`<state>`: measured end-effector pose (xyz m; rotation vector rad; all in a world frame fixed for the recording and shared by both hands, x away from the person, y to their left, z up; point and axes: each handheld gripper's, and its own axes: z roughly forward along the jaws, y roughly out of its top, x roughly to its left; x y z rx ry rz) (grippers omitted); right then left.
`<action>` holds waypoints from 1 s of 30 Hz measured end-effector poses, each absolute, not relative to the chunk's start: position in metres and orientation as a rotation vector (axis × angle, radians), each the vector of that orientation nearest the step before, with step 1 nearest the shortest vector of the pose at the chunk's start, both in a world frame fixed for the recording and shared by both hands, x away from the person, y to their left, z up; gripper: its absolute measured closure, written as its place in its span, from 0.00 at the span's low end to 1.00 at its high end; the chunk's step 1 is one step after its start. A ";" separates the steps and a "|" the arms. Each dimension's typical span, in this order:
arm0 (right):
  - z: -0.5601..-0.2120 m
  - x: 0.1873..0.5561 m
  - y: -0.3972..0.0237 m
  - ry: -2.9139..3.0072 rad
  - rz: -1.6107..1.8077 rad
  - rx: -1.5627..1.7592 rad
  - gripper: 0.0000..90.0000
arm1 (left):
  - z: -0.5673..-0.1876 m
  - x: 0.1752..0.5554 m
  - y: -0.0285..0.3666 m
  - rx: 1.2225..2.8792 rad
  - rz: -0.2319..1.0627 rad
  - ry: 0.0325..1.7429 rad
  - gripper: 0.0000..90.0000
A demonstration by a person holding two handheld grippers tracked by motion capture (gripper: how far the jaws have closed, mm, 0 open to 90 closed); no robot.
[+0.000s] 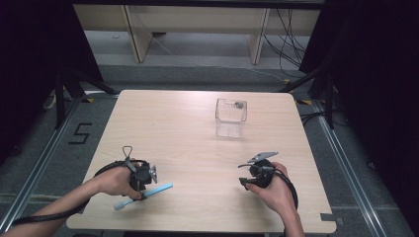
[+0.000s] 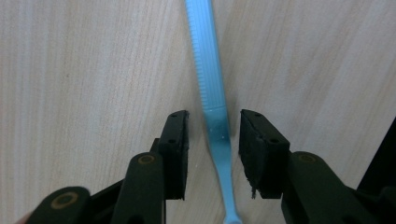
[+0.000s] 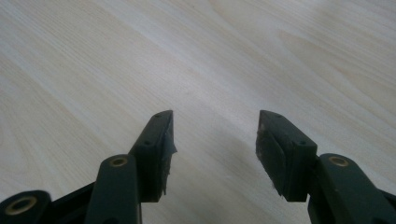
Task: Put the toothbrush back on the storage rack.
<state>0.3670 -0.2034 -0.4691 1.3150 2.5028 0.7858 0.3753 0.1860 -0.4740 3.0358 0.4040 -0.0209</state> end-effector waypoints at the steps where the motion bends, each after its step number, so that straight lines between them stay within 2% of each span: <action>1: -0.470 0.368 -0.203 2.504 0.787 1.302 0.52 | -0.475 0.376 0.186 3.038 -0.022 0.405 0.70; 14: -0.472 0.369 -0.200 2.524 0.797 1.296 0.52 | -0.479 0.378 0.186 3.071 -0.040 0.371 0.76; 23: -0.469 0.368 -0.200 2.516 0.796 1.293 0.52 | -0.480 0.375 0.181 3.106 -0.004 0.339 0.86; 30: -0.471 0.368 -0.195 2.538 0.787 1.283 0.52 | -0.480 0.375 0.182 3.097 -0.002 0.279 0.87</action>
